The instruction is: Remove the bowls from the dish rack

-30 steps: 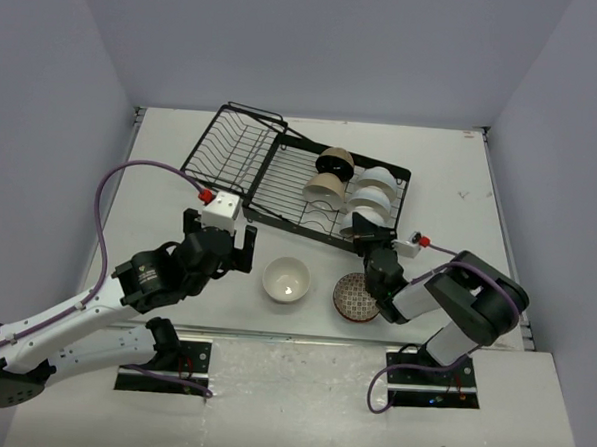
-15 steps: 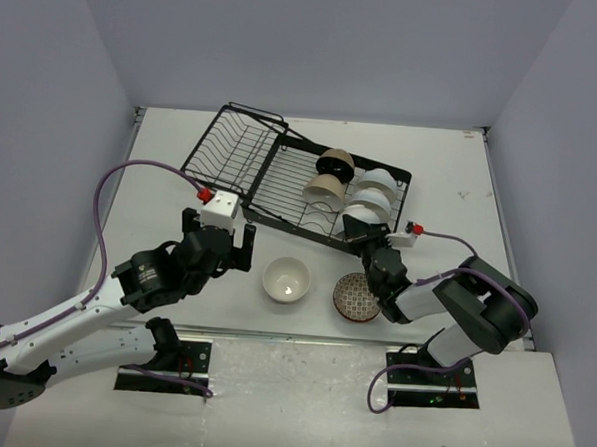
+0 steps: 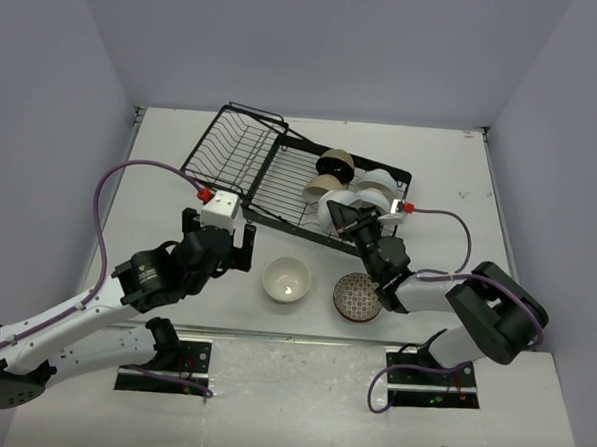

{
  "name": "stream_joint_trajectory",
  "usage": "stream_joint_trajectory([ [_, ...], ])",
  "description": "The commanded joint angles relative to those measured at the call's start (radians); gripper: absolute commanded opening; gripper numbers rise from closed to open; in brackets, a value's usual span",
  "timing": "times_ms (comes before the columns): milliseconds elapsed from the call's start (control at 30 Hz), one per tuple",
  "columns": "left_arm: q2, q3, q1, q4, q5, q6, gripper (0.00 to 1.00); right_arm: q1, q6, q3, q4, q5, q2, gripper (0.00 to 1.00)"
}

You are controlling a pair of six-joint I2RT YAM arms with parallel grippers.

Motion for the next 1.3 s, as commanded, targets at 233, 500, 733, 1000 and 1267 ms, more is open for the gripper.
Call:
stream_joint_trajectory([
  [233, -0.091, 0.032, 0.028, -0.036, -0.179, -0.092, 1.0, -0.019, -0.258, 0.312, -0.212, -0.371, -0.171, 0.0],
  [500, -0.314, 0.035, 0.048, -0.078, -0.337, -0.205, 1.0, 0.052, -0.515, 0.56, -0.608, -0.565, -0.093, 0.0],
  [733, -0.291, 0.067, 0.057, -0.11, -0.37, -0.233, 1.0, 0.23, -0.796, 0.951, -1.139, -0.444, 0.118, 0.0],
  [1000, -0.383, 0.082, 0.12, -0.118, -0.419, -0.28, 1.0, 0.408, -0.962, 1.419, -1.67, -0.289, 0.512, 0.0],
  [1267, -0.43, 0.065, 0.189, -0.073, -0.384, -0.267, 1.0, 0.489, -1.005, 1.675, -1.933, -0.223, 0.718, 0.0],
])
